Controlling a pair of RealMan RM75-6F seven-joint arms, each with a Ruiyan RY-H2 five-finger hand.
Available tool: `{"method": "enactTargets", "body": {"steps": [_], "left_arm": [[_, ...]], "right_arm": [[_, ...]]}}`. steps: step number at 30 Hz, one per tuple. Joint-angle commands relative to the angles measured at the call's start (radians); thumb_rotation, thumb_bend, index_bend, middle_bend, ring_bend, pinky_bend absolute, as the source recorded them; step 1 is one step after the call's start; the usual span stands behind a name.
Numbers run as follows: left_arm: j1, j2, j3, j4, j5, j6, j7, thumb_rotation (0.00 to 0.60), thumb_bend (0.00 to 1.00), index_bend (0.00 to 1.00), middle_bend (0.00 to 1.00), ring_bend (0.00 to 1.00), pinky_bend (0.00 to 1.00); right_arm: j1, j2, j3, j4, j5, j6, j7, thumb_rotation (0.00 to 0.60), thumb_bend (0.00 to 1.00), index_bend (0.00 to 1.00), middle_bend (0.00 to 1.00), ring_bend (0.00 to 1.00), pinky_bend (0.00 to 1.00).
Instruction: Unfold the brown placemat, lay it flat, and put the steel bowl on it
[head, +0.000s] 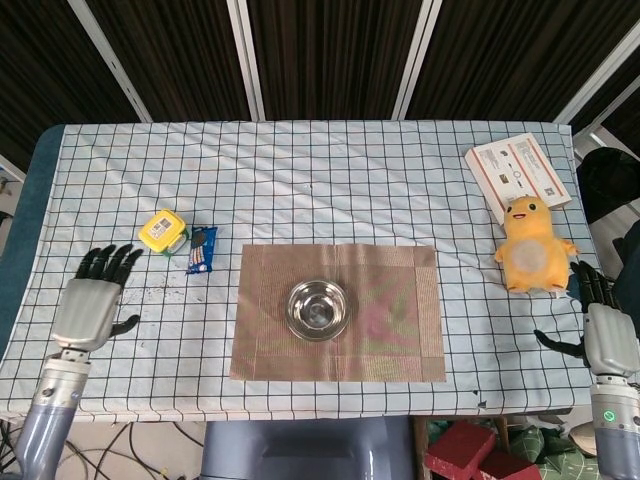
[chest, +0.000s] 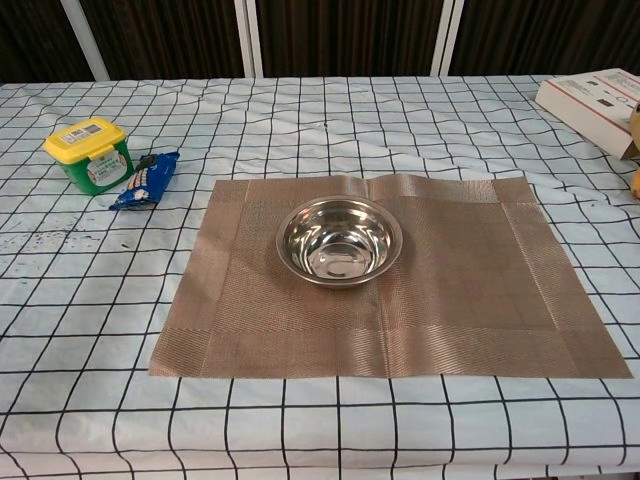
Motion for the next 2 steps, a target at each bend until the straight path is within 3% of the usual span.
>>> {"method": "enactTargets", "body": {"steps": [1,2], "left_arm": [[0.088,0.048,0.032,0.052,0.025,0.075,-0.116,0.600,0.04,0.03,0.02,0.01,0.05],[0.105,0.051,0.034,0.069,0.028,0.084,-0.138,0.600,0.04,0.02,0.02,0.00,0.05]], "right_arm": [[0.001,-0.009,-0.009,0.007,-0.016,0.008,-0.020,0.600,0.05,0.00,0.00,0.00,0.16],[0.002,-0.012,-0.012,0.010,-0.022,0.011,-0.027,0.600,0.05,0.00,0.00,0.00,0.16]]}}
